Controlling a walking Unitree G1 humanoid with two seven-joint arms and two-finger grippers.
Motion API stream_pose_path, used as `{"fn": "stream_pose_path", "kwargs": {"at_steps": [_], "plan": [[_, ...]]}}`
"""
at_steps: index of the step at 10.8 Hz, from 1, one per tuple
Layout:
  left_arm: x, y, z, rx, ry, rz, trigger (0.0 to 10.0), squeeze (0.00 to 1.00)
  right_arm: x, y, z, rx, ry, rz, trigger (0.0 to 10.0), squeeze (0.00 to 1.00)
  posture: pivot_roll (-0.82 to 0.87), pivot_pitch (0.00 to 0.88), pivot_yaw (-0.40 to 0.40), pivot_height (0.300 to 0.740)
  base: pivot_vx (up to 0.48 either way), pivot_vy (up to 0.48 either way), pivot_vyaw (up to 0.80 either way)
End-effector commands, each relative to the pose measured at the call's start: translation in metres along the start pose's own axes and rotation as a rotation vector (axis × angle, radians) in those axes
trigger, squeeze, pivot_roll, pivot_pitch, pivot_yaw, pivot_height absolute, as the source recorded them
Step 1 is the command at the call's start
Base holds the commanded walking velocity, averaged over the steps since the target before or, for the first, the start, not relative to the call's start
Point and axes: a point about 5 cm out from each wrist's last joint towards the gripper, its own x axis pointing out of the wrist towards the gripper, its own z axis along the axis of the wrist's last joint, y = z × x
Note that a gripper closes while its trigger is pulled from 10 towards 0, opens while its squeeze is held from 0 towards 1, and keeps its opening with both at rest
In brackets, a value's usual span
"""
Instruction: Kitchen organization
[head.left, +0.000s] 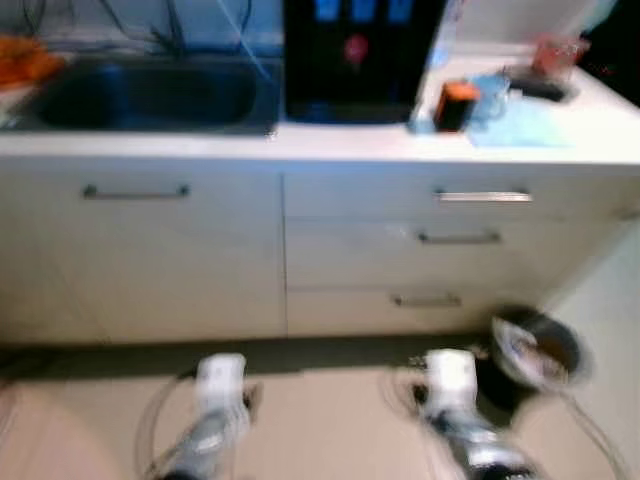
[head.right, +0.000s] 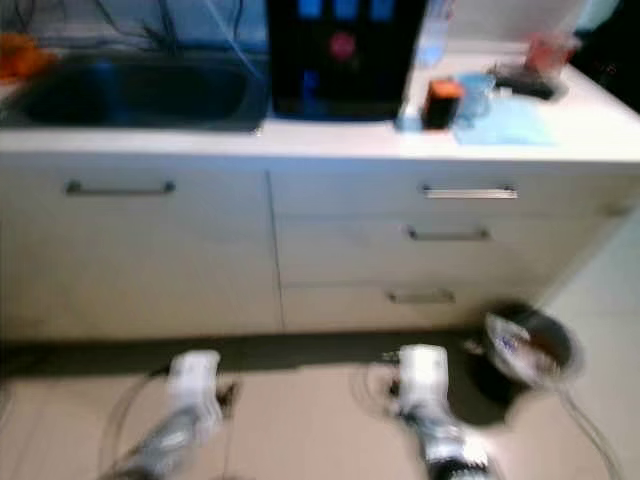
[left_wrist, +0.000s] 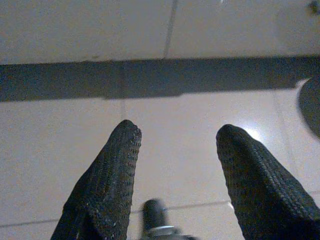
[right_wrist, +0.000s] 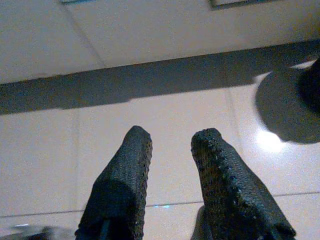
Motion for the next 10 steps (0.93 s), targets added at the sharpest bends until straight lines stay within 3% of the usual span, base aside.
{"fn": "stream_pose_path", "kwargs": {"at_steps": [1, 10], "plan": [[0.0022, -0.0102, 0.0058, -0.007, -0.018, -0.024, 10.0, 0.00, -0.0008, -0.0118, 0.0064, -0.013, -0.012, -0.032, 10.0, 0.00, 0.04, 0.003, -0.013, 0.740, 0.000, 0.476, 0.00], [0.0010, -0.0108, 0.0024, -0.009, -0.019, -0.024, 10.0, 0.00, -0.0016, -0.0113, 0.0024, -0.012, -0.001, -0.023, 10.0, 0.00, 0.04, 0.036, -0.025, 0.740, 0.000, 0.476, 0.00]]}}
